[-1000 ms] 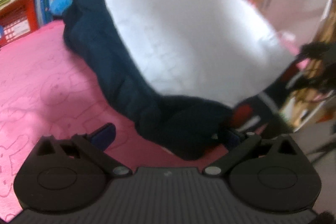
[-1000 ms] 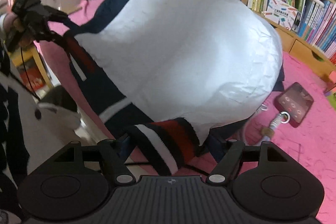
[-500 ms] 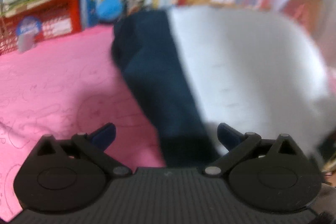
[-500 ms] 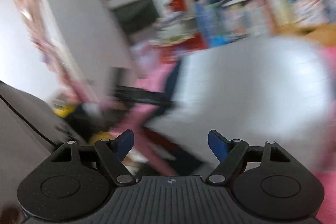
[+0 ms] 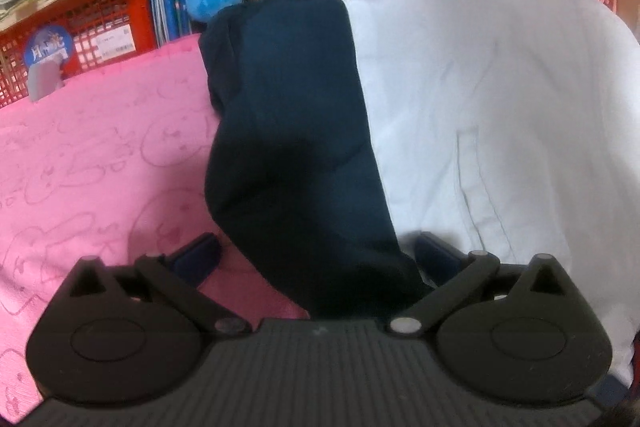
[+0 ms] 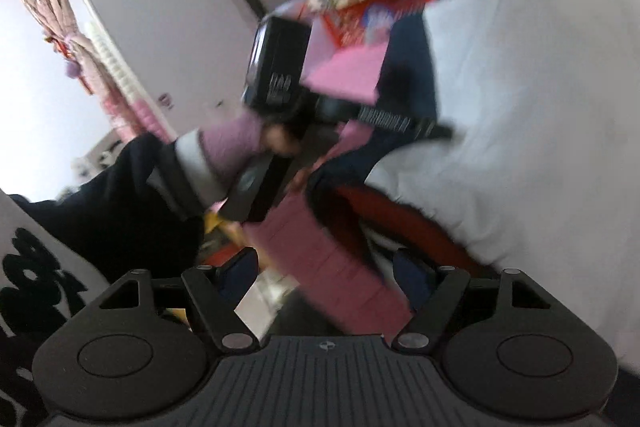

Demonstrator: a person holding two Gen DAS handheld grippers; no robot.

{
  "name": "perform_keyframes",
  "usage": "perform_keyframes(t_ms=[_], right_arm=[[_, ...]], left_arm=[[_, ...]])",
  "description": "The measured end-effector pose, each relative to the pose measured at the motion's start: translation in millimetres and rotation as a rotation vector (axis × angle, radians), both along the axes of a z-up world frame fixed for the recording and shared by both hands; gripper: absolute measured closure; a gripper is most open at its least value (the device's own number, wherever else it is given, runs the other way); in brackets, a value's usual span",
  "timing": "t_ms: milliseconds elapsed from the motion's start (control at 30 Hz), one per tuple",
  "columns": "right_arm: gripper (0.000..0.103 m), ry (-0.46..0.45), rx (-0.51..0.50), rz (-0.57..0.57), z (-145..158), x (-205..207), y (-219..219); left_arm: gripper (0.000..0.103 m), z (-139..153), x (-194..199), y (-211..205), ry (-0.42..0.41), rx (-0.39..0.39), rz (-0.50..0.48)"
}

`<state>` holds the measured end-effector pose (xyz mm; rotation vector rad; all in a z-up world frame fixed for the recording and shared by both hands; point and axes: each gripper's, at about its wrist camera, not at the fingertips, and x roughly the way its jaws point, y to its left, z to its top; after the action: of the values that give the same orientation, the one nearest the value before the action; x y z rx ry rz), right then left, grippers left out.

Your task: Fold clothes

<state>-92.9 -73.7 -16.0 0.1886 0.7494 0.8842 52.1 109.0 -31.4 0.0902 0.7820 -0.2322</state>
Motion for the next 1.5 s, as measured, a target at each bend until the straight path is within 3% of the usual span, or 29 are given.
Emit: perform_keyframes(t_ms=[100, 167, 300, 400, 467, 633, 833, 967, 1033, 1100, 1167, 1267, 1333, 1500], right_arm=[[0.028, -0.111, -0.108, -0.111, 5, 2, 5], [0.028, -0.137, -0.167, -0.114, 2, 9, 12], [0.027, -0.129, -0.141, 0.055, -8, 18, 41], [0.021, -0.138, -0.139, 0.067, -20, 32, 65], [0.019, -0.117, -0.095, 0.064, -23, 42, 73], [0.018, -0.011, 0.044, 0.266, -7, 39, 53], [0.018, 0.031, 0.203, 0.302, 24, 33, 2], [0.016, 0.029, 0.344, 0.431, 39, 16, -7], [0.006, -0.024, 0.255, 0.362, 40, 13, -2], [0.005, -0.041, 0.113, 0.256, 33, 17, 4], [0.005, 0.044, 0.026, 0.198, 13, 31, 10], [0.006, 0.095, 0.013, 0.189, -8, 39, 20], [0.006, 0.082, 0.017, 0.170, -10, 41, 33], [0.023, -0.124, -0.160, 0.080, 0, 23, 42]], left_arm=[[0.000, 1, -3, 0, -0.003, -0.001, 0.002], [0.000, 1, -3, 0, -0.004, -0.001, 0.002], [0.000, 1, -1, 0, -0.002, -0.001, 0.003], [0.000, 1, -2, -1, -0.003, 0.000, 0.006], [0.000, 1, -2, -1, -0.004, 0.001, 0.009], [0.000, 1, -5, 0, -0.009, 0.002, -0.002], [0.000, 1, -6, 1, -0.017, 0.001, -0.009], [0.000, 1, -6, 1, -0.021, 0.001, -0.009], [0.000, 2, -5, 1, -0.019, 0.001, -0.009], [0.000, 2, -5, 1, -0.018, 0.001, -0.008], [0.000, 2, -5, 1, -0.018, 0.001, -0.007], [0.000, 2, -5, 1, -0.017, 0.002, -0.004], [0.000, 2, -6, 2, -0.015, 0.003, -0.002], [0.000, 2, -7, 2, -0.018, 0.004, -0.003]])
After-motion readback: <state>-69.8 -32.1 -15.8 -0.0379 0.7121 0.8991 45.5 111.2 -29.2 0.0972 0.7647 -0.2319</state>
